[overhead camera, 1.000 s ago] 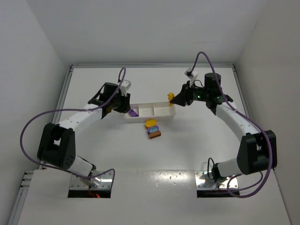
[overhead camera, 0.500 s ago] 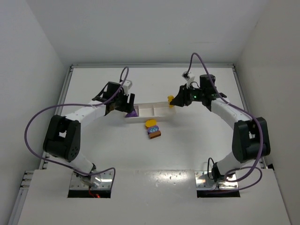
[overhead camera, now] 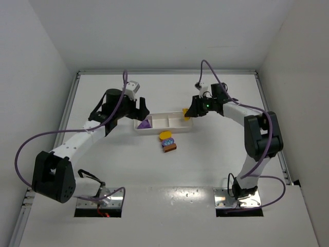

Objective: Sort the legos into containers by color

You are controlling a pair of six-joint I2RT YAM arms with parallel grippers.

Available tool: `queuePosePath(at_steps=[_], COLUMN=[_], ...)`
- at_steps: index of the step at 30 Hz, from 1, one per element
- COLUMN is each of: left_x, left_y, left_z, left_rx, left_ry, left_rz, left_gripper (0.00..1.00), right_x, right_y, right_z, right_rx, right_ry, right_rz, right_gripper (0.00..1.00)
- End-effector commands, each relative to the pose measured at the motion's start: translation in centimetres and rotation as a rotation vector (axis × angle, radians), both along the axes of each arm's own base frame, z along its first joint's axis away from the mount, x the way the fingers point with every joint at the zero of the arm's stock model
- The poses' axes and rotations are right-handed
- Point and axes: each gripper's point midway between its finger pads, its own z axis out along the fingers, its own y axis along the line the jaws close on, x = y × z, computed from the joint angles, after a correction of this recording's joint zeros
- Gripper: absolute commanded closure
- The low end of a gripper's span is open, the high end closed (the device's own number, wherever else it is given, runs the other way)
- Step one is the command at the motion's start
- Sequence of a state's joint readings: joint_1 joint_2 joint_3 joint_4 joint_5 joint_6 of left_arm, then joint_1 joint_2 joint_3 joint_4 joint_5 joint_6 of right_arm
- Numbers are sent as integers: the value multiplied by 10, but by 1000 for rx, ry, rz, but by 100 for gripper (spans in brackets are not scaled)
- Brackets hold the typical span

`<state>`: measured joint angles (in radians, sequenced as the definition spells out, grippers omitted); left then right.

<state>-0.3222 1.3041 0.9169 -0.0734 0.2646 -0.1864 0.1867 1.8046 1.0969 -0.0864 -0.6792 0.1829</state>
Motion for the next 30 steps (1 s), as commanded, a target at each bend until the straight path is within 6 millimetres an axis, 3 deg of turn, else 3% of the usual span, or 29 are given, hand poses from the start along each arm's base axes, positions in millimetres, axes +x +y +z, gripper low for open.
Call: queuePosePath(at_steps=[1,6,9,10,13,16,19,21,23,26,28,30], left_x=[-6,-8,-8,-8,-6,-7,-14,-22,-32,-40,-39,-36], left_y=[-2,-5,-7,-8,-9,-10,-13,-23,-27,-30,-28,-22], left_z=[4,5,1,-2,-2,-1,-4,-3,-8,-11,-8,-9], left_rx=[9,0,0,4,4,0,-4,-22,-27,-4,18,42], left_ry=[-22,-19,-8,-3,-3,-1,2,3,11,2,-21,-34], left_rz=[-30,-48,-56,-71,-71,-79,-111,-179,-227,-252,-234,-202], left_gripper=[16,16,16,16,16,16,17,20,23,23,23,23], right_x=[17,15,16,16,13,8,-6,-26,-44,-71,-92,-98], right_y=[3,5,6,4,6,7,16,24,30,37,45,47], right_z=[7,-8,-8,-10,-9,6,35,56,63,71,62,55], right_rx=[-10,-40,-62,-73,-87,-65,14,68,96,89,59,12], right_ry=[-45,6,-11,-2,-9,-51,-125,-173,-198,-209,-149,-134], right_rz=[0,16,23,15,12,22,82,149,211,288,327,310], right_gripper=[94,84,67,52,32,20,21,26,34,38,38,36])
